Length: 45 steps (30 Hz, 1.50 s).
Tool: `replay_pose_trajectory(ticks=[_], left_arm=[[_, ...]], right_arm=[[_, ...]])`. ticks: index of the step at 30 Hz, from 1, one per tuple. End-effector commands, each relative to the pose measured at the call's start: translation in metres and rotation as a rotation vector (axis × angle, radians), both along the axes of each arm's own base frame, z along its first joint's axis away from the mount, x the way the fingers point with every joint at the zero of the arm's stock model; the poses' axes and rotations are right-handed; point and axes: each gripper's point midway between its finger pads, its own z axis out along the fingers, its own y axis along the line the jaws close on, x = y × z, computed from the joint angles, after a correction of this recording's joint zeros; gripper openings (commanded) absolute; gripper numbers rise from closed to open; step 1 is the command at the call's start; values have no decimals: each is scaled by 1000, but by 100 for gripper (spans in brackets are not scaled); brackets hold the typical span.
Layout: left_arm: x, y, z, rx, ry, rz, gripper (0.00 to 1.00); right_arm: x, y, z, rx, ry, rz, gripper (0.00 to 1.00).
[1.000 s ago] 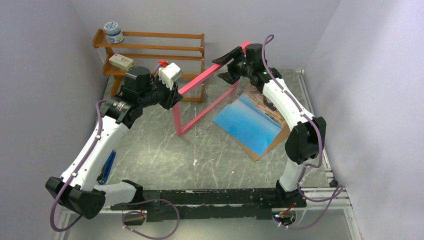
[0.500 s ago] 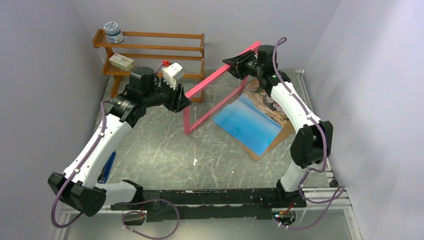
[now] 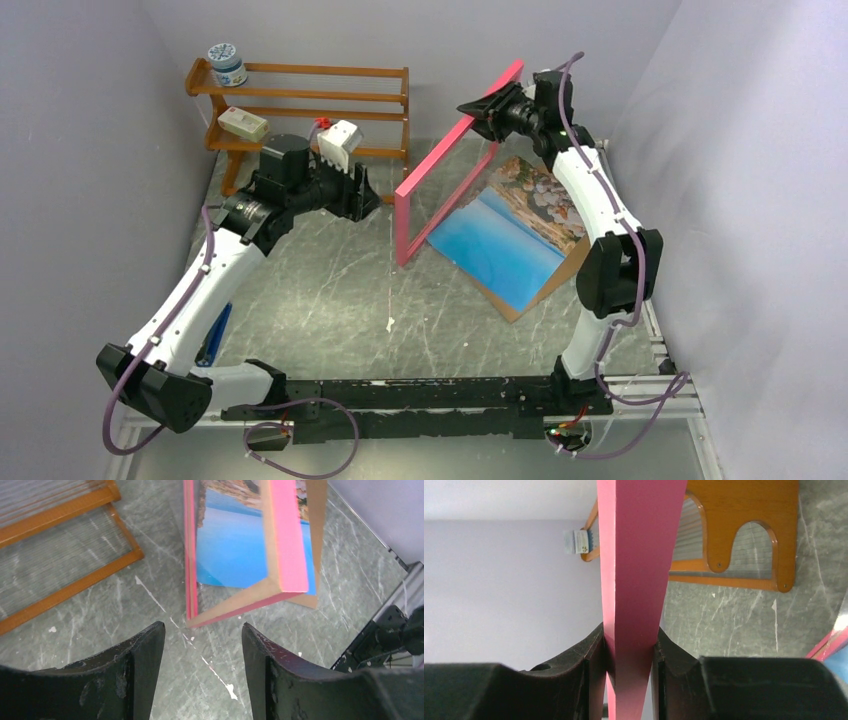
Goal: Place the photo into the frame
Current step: Turn over the photo frame at the center of the board.
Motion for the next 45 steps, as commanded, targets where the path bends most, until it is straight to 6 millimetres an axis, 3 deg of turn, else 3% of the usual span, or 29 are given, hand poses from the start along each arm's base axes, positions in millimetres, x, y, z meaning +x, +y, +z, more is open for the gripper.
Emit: replay_pose_trajectory(ticks=[1, 12, 24, 30, 36, 41, 45], left_arm=[[11, 12, 10, -6, -26, 112, 64], [34, 32, -5, 33, 30, 308, 79], [46, 79, -25, 74, 106, 648, 88], [38, 53, -25, -23, 173, 527, 89], [33, 20, -43, -161, 296, 430, 89], [31, -12, -64, -289, 421, 341, 89], [33, -39, -57, -453, 446, 234, 91]], right_arm=[[1, -12, 65, -77, -316, 67, 0], [-7, -16, 105, -44, -498, 166, 0], [-51, 4, 148, 97, -656, 338, 0], [-84, 11, 152, 129, -612, 346, 0], [-126, 30, 148, 167, -539, 375, 0], [-166, 52, 157, 219, -506, 394, 0], [-198, 68, 173, 288, -502, 401, 0]])
